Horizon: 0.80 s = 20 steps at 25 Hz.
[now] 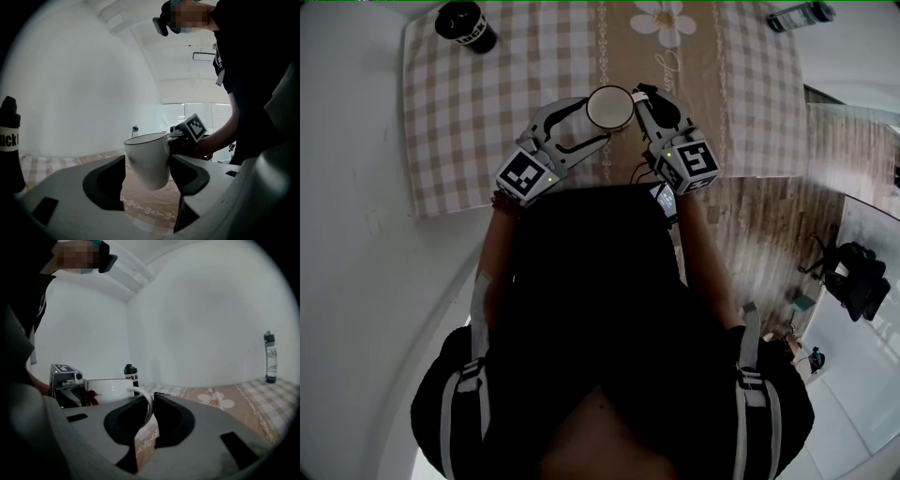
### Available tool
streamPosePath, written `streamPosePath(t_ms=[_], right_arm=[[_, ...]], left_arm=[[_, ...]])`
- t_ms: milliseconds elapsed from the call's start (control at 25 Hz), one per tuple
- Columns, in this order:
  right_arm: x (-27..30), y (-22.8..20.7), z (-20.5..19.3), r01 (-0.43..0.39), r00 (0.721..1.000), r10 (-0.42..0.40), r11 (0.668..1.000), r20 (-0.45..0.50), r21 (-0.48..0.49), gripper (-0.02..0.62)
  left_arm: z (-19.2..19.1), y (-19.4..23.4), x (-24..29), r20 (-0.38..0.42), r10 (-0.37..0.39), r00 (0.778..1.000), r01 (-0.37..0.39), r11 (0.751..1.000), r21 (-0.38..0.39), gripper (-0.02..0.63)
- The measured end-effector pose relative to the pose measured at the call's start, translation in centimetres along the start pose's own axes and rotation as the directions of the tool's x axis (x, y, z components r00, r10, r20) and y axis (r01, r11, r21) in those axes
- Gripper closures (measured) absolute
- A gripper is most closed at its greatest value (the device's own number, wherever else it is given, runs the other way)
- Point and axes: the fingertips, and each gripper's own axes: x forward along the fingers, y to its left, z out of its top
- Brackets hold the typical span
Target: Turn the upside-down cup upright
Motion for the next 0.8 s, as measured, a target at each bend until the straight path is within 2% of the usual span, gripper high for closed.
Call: streamPosePath(t_ms=[280,480,720,800], right_arm=[[0.6,-2.0,-0.4,0.050,0.999,-0.050,0.999,0.012,0.011,0.553],[1.2,-3.1,-1.7,0.079,0.997,-0.080,0.997,-0.008,-0.015,0.554],[2.4,-3.7,-3.3,0.073,0.997,-0.074,0.997,-0.035,-0.023,0.552],[2.7,-4.0,-3.9,0.080,0.996,-0.081,0.996,-0.043,-0.036,0.552]], left_arm=[[-0.9,1.4,-0.9,-0.024,0.086,0.996,-0.086,0.996,0.007,0.453],[-1.8,2.1,-1.5,-0.057,0.148,0.987,-0.148,0.989,0.009,0.479],[-1.6,3.0,-2.2,-0.050,0.222,0.974,-0.222,0.975,0.010,0.600],[-1.7,3.0,-2.2,-0.046,0.227,0.973,-0.227,0.974,0.008,0.603]])
